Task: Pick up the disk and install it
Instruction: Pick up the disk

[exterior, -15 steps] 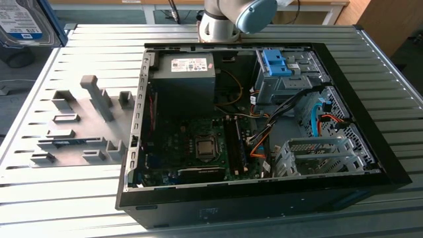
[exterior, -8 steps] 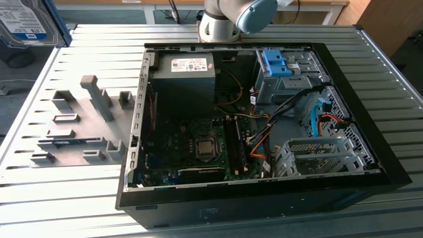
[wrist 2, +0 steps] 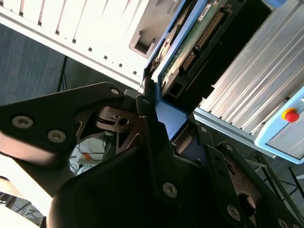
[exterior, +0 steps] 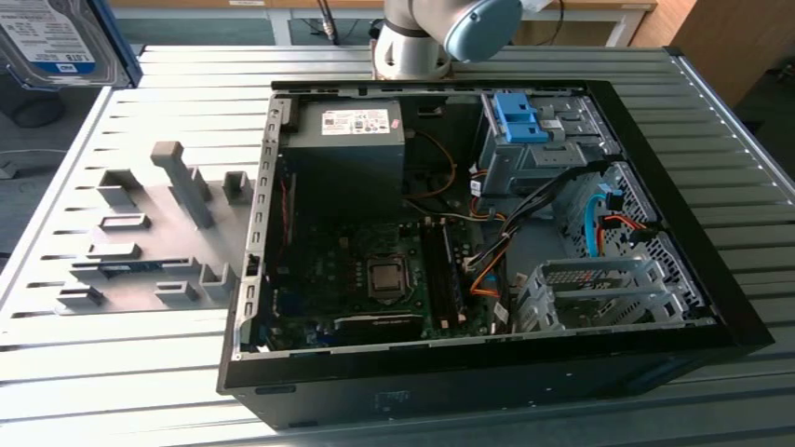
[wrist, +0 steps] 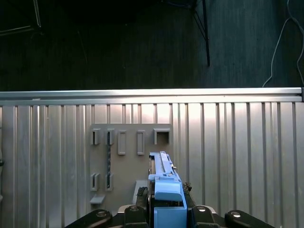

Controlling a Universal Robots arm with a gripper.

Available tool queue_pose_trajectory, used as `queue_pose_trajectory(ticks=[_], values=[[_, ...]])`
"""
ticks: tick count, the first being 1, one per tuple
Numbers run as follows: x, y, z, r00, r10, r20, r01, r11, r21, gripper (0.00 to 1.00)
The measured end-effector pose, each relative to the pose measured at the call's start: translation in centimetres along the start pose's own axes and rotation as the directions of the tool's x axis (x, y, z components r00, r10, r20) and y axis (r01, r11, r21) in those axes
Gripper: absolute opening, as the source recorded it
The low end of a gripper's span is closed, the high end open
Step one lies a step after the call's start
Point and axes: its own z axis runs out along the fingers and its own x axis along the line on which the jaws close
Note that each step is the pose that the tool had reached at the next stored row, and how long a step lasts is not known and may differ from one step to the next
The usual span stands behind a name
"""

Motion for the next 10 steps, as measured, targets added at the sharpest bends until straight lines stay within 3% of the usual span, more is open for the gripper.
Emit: queue_pose_trajectory(ticks=[10], values=[[-0.02, -0.80, -0.01, 1.0000, 0.000, 0.0000, 0.000, 1.0000, 0.0000, 0.36]])
